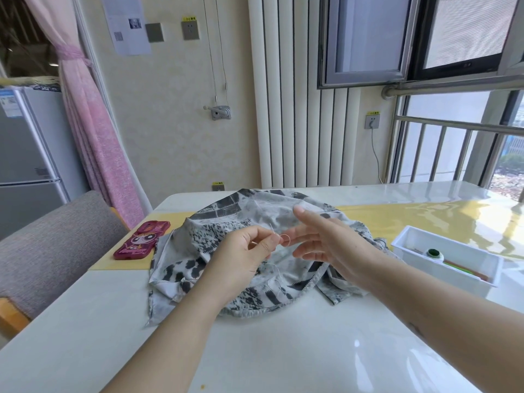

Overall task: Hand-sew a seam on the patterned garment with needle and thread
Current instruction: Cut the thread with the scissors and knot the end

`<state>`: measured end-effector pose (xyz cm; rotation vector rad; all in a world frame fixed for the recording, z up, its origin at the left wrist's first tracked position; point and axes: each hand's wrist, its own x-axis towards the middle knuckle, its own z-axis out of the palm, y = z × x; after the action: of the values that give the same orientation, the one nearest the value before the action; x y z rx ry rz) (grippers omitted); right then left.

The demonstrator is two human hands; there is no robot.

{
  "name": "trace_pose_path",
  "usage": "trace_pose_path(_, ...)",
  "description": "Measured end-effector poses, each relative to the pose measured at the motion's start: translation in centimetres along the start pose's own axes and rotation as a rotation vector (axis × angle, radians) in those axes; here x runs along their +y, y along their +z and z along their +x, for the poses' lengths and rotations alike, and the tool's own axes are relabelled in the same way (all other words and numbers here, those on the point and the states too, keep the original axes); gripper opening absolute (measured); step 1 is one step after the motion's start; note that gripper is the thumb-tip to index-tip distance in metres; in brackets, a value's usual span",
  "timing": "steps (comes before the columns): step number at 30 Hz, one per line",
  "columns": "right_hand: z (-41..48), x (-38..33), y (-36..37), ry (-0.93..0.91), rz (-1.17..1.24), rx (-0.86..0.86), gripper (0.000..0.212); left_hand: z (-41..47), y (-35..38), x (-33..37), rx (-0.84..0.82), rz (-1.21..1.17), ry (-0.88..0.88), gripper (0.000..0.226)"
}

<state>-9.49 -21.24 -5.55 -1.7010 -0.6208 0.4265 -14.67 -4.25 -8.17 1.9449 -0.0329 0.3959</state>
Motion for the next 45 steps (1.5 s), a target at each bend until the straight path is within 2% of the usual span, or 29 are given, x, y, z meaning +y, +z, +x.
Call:
trace_pose_path(4,0.1,0.0,0.4,-0.048,-0.125,0.107,0.018,-0.2,0.2,0.1,0.024,0.079,0.052,0.013)
trace_pose_path(5,0.1,0.0,0.4,-0.055,-0.138,0.116,0.013,-0.2,0.1,0.1,0.026,0.075,0.041,0.013)
trace_pose_path(10,0.0,-0.3,0.1,-0.166,-0.338,0.123,0.012,-0.3,-0.1,0.1,-0.034,-0.107,-0.077,0.013)
trace_pose_path(12,0.1,-0.3,0.2,-0.297,-0.531,0.159,0.01,-0.3,-0.1,0.2,-0.069,-0.179,-0.13,0.013)
trace_pose_path(15,0.5,-0.1,0.0,-0.611,-0.802,0.201,0.003,-0.1,-0.4,0.5,-0.125,-0.208,-0.196,0.014)
trace_pose_path(17,0.7,0.0,-0.3,-0.756,-0.922,0.15,0.004,-0.1,-0.7,0.7,-0.191,-0.191,-0.219,0.022)
trace_pose_path(23,0.4,-1.5,-0.6,-0.832,-1.057,-0.073,0.008,0.2,-1.9,1.5,-0.345,-0.032,-0.261,0.016)
trace_pose_path(26,0.3,-1.9,-0.5,-0.785,-1.093,-0.135,0.008,0.4,-2.4,1.7,-0.402,0.035,-0.255,0.024)
trace_pose_path(30,0.5,-1.5,-0.5,-0.677,-1.007,-0.076,0.007,0.4,-2.3,2.1,-0.366,0.076,-0.253,0.016)
trace_pose_path(34,0.8,-1.0,-0.1,-0.501,-0.803,0.054,0.007,0.1,-1.7,1.5,-0.168,0.133,-0.166,0.011)
trace_pose_path(38,0.7,-1.3,0.0,-0.308,-0.539,0.094,0.011,-0.6,-0.6,1.5,0.065,0.374,0.06,0.011)
trace_pose_path(40,0.7,-1.5,-0.2,-0.209,-0.418,0.098,0.016,-0.9,-0.2,1.6,0.12,0.425,0.173,0.011)
trace_pose_path(42,0.7,-1.6,-0.3,-0.1,-0.271,0.08,0.016,-1.1,0.1,1.6,0.145,0.36,0.215,0.012)
trace_pose_path(45,0.7,-1.5,-0.4,0.045,0.01,0.008,0.016,-1.0,0.2,1.4,0.107,0.144,0.145,0.012)
